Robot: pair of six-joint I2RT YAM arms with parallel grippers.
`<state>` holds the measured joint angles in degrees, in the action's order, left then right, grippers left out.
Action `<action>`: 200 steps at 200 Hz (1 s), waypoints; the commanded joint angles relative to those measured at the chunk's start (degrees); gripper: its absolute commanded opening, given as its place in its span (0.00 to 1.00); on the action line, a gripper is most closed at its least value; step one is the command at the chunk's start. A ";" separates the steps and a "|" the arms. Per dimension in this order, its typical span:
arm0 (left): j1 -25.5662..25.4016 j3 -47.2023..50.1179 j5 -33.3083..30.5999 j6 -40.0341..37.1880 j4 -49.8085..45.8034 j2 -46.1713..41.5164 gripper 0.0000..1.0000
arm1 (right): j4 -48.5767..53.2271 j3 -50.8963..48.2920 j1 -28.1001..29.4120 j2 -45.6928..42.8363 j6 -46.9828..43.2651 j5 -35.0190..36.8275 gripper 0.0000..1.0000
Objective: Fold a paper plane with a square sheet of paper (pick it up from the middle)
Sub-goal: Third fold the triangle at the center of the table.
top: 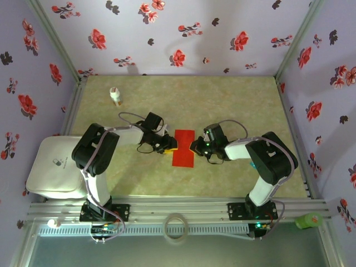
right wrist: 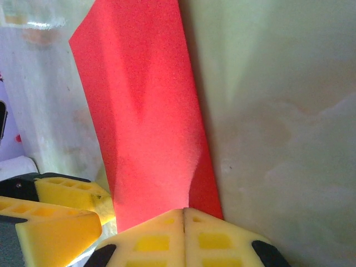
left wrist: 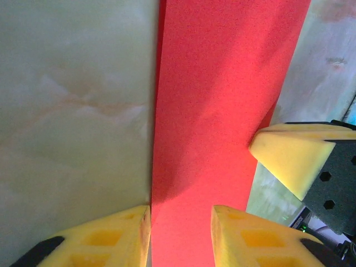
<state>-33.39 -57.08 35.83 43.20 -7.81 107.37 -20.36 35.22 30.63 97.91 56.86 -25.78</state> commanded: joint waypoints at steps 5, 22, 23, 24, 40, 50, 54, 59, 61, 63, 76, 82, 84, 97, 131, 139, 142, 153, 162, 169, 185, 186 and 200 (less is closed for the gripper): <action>-0.89 -0.31 0.93 0.32 1.05 1.54 0.34 | 2.10 -1.57 -0.31 2.08 0.18 2.03 0.06; -0.88 -0.32 0.28 0.86 1.18 1.07 0.34 | 2.37 -1.56 -0.31 2.04 0.01 2.12 0.06; -0.84 -0.32 0.20 0.93 1.20 1.08 0.34 | 2.36 -1.60 -0.31 2.08 0.01 2.17 0.06; -0.82 -0.32 0.15 0.97 1.21 1.04 0.34 | 2.35 -1.58 -0.31 2.05 0.00 2.16 0.06; -0.80 0.17 -0.22 1.93 2.44 0.47 0.34 | 2.55 -1.50 -0.31 2.11 0.00 2.14 0.07; -0.82 0.39 -0.21 2.59 3.34 0.34 0.34 | 2.54 -1.47 -0.31 2.17 0.00 2.15 0.07; -0.82 0.44 -0.19 2.75 3.53 0.25 0.34 | 2.52 -1.48 -0.31 2.19 -0.05 2.14 0.07; -0.84 0.48 -0.15 3.01 3.66 0.28 0.34 | 2.58 -1.52 -0.31 2.18 0.00 2.17 0.07; -0.81 0.48 -0.15 3.09 3.74 0.23 0.34 | 2.58 -1.46 -0.31 2.17 0.00 2.23 0.07; -0.87 0.48 -0.15 3.18 3.83 0.21 0.34 | 2.53 -1.47 -0.31 2.19 0.05 2.21 0.07; -0.73 0.54 -0.31 3.61 4.10 -0.05 0.34 | 2.60 -1.43 -0.31 2.12 -0.08 2.23 0.07; -0.74 0.61 -0.33 3.72 4.24 -0.23 0.34 | 2.69 -1.39 -0.31 2.19 -0.08 2.36 0.07; -0.72 0.71 -0.37 3.80 4.28 -0.23 0.33 | 2.69 -1.39 -0.31 2.15 -0.08 2.39 0.07; -0.71 1.09 -0.50 4.29 4.75 -0.53 0.32 | 2.77 -1.38 -0.32 2.27 -0.08 2.41 0.07; -0.37 2.03 -1.44 5.08 5.26 -1.41 0.31 | 3.13 -1.26 -0.31 2.05 -0.09 2.49 0.07; -0.21 2.36 -1.88 5.11 5.27 -1.72 0.31 | 3.23 -1.17 -0.31 2.10 -0.17 2.57 0.07; -0.14 2.45 -2.00 5.10 5.35 -1.87 0.31 | 3.27 -1.15 -0.31 2.11 -0.17 2.57 0.07; 0.20 2.84 -2.30 5.01 5.61 -2.25 0.31 | 3.36 -1.03 -0.31 2.06 -0.17 2.49 0.07; 0.44 2.94 -2.26 5.03 5.69 -2.43 0.30 | 3.41 -1.10 -0.31 2.11 -0.12 2.49 0.07; 0.64 3.03 -2.26 5.05 5.70 -2.52 0.28 | 3.41 -1.03 -0.31 2.05 -0.18 2.52 0.07; 0.95 3.07 -1.85 4.95 5.88 -2.61 0.25 | 3.47 -0.94 -0.31 2.14 -0.22 2.46 0.07; 1.00 3.09 -1.79 4.91 5.92 -2.61 0.24 | 3.48 -0.94 -0.31 2.17 -0.24 2.48 0.07; 1.13 3.11 -1.17 5.13 6.31 -2.52 0.22 | 3.57 -0.90 -0.31 2.10 -0.17 2.49 0.08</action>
<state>-32.91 -54.83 34.50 47.97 -2.50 106.54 -20.60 35.14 30.63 97.91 57.08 -25.80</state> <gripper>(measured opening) 0.236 0.073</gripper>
